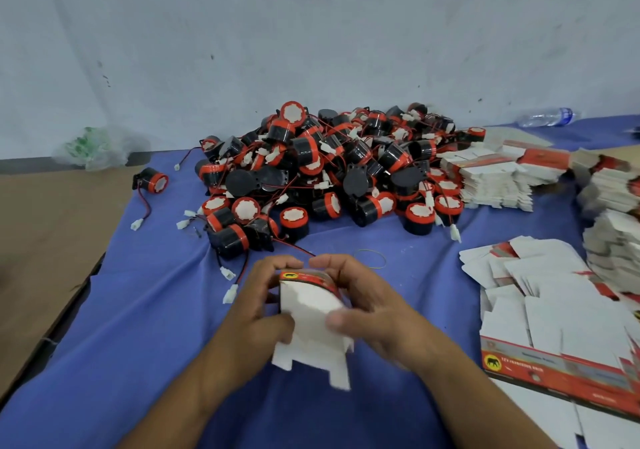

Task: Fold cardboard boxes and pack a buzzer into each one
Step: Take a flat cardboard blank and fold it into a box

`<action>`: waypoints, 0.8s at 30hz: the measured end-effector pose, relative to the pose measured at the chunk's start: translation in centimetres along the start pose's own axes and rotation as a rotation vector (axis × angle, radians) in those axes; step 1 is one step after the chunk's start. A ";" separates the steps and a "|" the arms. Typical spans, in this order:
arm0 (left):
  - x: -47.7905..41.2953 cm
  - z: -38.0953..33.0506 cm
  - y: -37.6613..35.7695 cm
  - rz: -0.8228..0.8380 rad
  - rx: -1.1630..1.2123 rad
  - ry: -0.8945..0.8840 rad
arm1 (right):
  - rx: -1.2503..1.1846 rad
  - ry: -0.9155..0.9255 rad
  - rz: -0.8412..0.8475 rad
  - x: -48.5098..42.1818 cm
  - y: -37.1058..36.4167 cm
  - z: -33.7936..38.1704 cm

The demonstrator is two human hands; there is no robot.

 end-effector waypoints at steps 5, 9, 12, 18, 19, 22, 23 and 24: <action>0.0 0.7 -0.1 -0.011 0.228 0.164 | 0.120 -0.029 -0.021 -0.1 -0.4 0.0; 0.6 0.8 -0.7 0.129 0.195 0.095 | 0.138 0.031 -0.375 -0.5 -0.3 -0.2; 0.7 0.5 -1.3 0.087 0.027 0.075 | 0.103 0.041 -0.473 -0.6 0.2 -0.2; -0.3 0.7 -1.8 -0.056 0.096 0.132 | 0.141 0.022 -0.531 -0.7 0.1 -0.2; -0.3 0.7 -1.8 -0.077 0.108 0.151 | 0.151 0.019 -0.530 -0.7 0.0 -0.1; 0.5 0.3 -1.9 0.044 0.146 0.146 | 0.198 0.012 -0.498 -0.6 -0.5 -0.2; 0.6 0.3 -1.7 0.016 0.163 0.162 | 0.214 0.012 -0.488 -0.5 -0.7 -0.3; 0.6 0.3 -1.6 -0.024 0.170 0.156 | 0.216 0.021 -0.456 -0.5 -1.0 -0.4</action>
Point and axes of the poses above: each hand's wrist, its own x-axis away from the middle knuckle, its own y-axis out of the back of the hand, z = x × y, the point moved 1 cm from there along -x, towards the middle knuckle, and after that the axes turned 3 degrees about -y, right-handed, at the moved point
